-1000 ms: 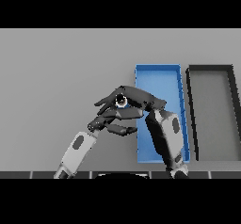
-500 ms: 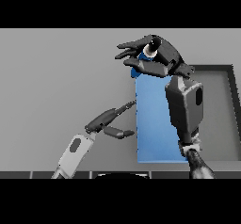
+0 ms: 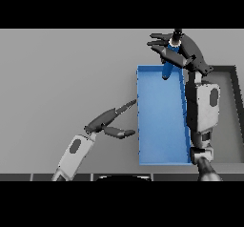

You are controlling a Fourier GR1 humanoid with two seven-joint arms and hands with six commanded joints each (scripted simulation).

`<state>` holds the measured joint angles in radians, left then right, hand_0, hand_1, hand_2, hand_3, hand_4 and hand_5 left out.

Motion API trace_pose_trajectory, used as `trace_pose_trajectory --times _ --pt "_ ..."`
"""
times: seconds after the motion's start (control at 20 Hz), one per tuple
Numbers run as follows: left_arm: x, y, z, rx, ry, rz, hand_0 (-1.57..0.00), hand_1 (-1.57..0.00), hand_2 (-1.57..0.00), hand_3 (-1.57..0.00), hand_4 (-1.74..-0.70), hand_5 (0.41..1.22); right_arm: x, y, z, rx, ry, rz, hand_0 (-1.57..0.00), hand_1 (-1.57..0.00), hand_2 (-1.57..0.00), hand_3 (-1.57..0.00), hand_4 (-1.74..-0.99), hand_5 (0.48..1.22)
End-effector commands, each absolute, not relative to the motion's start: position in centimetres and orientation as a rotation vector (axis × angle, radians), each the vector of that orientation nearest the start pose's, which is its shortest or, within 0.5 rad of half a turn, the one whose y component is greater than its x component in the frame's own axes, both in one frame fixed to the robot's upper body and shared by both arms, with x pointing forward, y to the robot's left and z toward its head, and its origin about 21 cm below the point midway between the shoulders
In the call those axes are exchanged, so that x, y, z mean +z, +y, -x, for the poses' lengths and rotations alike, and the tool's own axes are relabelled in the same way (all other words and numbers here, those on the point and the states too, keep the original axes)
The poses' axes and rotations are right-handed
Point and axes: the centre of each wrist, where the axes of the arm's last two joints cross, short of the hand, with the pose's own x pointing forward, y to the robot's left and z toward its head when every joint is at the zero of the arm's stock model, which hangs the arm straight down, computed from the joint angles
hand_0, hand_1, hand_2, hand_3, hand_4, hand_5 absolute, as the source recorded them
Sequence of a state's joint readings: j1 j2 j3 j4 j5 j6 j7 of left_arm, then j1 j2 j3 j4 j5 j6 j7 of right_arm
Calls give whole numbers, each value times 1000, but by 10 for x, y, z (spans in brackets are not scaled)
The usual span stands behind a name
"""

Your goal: Pick up the blue pipe and place it into the blue bin.

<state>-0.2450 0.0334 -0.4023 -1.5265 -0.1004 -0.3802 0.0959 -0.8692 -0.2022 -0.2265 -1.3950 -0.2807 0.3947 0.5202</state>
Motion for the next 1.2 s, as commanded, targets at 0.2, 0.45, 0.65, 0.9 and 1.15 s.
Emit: trace_pose_trajectory --times 0.2,0.45,0.65,0.9,1.15 --pt "40 115 -278 -882 -1546 453 1 1 1 1 -929 462 202 -237 -381 430 -1516 -191 -1571 -1571 -1571 -1571 -1500 1221" --pt "43 119 -276 -881 -1563 436 1 1 1 1 -928 467 154 -249 -380 334 -1346 -72 -1571 -1571 -1571 -1571 -1499 1221" --pt "38 119 -279 -884 -1561 427 1 1 1 1 -923 478 119 -254 -381 303 -1212 -61 -1571 -1571 -1571 -1257 -1546 1221" --pt "38 116 -276 -886 -1577 429 1 1 1 1 -918 489 85 -256 -388 245 -1034 -50 -1571 -1571 -1571 -411 -1677 1171" --pt "39 116 -277 -872 -1565 427 1 1 1 1 -924 493 88 -253 -391 190 -910 1 -693 -656 -631 -186 -1370 1125"
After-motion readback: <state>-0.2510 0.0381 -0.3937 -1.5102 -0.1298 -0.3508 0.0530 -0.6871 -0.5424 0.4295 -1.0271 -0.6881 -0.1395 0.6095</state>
